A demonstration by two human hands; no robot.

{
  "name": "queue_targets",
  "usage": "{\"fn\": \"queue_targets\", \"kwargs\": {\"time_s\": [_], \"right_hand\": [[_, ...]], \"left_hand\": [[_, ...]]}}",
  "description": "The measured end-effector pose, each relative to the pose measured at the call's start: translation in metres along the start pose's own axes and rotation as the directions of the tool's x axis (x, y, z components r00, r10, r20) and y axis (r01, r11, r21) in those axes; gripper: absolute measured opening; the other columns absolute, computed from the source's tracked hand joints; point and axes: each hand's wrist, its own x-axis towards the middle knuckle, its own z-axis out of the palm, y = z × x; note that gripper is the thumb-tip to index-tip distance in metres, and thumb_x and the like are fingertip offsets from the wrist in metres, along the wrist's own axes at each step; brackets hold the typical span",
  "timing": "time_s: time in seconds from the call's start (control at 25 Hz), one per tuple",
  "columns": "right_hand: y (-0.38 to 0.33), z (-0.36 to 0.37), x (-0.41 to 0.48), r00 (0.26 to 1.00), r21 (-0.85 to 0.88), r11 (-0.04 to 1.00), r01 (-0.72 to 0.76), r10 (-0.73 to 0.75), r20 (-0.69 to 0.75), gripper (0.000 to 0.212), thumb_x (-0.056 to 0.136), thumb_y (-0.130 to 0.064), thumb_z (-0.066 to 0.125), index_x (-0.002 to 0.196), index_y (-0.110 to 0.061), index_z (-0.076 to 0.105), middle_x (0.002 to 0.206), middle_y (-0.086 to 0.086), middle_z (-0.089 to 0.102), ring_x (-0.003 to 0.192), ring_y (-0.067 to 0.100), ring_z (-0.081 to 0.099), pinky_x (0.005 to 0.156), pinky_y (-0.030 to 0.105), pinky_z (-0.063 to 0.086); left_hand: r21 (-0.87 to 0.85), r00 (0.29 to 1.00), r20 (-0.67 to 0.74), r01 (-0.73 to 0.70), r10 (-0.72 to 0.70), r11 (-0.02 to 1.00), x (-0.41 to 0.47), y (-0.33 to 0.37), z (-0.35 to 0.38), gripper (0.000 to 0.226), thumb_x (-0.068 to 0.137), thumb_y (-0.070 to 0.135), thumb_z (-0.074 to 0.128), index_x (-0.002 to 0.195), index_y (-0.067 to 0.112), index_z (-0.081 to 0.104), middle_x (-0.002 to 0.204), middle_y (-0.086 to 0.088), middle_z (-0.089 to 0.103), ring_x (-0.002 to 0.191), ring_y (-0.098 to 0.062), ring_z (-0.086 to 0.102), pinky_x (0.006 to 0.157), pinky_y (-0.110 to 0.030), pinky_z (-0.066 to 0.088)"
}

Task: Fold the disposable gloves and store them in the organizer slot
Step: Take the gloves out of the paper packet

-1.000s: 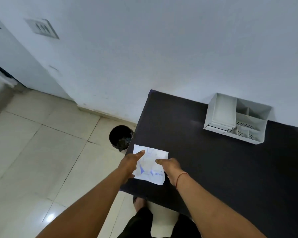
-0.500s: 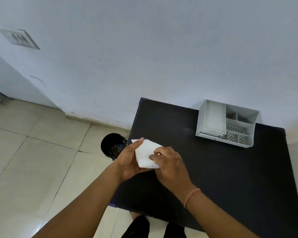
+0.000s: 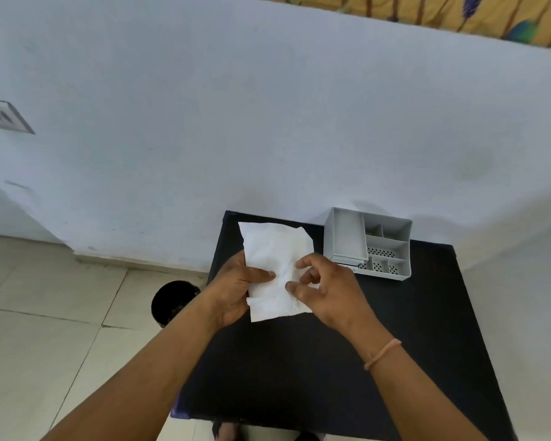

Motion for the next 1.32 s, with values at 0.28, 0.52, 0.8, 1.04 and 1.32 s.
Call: {"fn": "queue_targets", "kwargs": {"time_s": [0.28,0.52,0.8,1.04,1.32], "right_hand": [[-0.001,-0.008,-0.012,0.974,0.350,0.915,-0.203,0.152,0.165,0.023,0.081,-0.025,0.091,0.097,-0.016,0.077,0.089,-0.001,0.071,0.079,0.009,0.065,0.066,0.017,0.052],[0.005,0.001,-0.021,0.985,0.390,0.906,-0.163,0.125,0.120,0.017,0.081,-0.027,0.091,0.090,-0.019,0.079,0.092,-0.001,0.078,0.082,0.012,0.071,0.068,0.017,0.052],[0.004,-0.004,-0.026,0.994,0.374,0.927,-0.022,-0.020,0.106,0.009,0.086,-0.023,0.087,0.090,-0.025,0.080,0.099,-0.007,0.080,0.097,0.009,0.074,0.083,0.021,0.055],[0.008,-0.010,-0.029,0.986,0.248,0.969,0.008,-0.049,0.161,0.018,0.084,-0.030,0.088,0.097,-0.025,0.078,0.094,-0.010,0.075,0.087,0.008,0.070,0.077,0.023,0.053],[0.010,-0.005,-0.037,0.997,0.553,0.833,0.000,0.046,-0.069,0.005,0.089,-0.018,0.083,0.091,-0.016,0.079,0.095,-0.001,0.080,0.079,0.009,0.072,0.064,0.016,0.056]], "left_hand": [[0.051,1.000,0.004,-0.018,0.018,0.999,-0.017,0.003,0.009,0.059,0.083,-0.011,0.078,0.136,0.012,0.069,0.128,-0.020,0.078,0.115,-0.043,0.077,0.088,-0.058,0.066],[0.073,0.998,-0.042,-0.039,0.042,0.997,-0.019,-0.001,0.009,0.061,0.078,-0.015,0.080,0.132,0.011,0.070,0.125,-0.021,0.079,0.115,-0.044,0.076,0.093,-0.063,0.064],[0.100,0.998,-0.060,-0.011,0.017,0.995,-0.019,-0.003,0.011,0.062,0.076,-0.010,0.082,0.133,0.012,0.070,0.127,-0.023,0.077,0.115,-0.045,0.075,0.092,-0.061,0.064],[0.094,0.994,-0.108,0.045,-0.034,0.995,-0.021,0.002,0.018,0.054,0.083,-0.010,0.077,0.132,0.012,0.071,0.126,-0.022,0.078,0.112,-0.045,0.076,0.085,-0.058,0.066],[-0.112,0.952,-0.151,0.251,-0.266,0.961,-0.032,0.004,0.034,0.052,0.104,0.053,0.060,0.128,0.008,0.069,0.117,-0.024,0.081,0.101,-0.039,0.081,0.079,-0.049,0.070]]}}
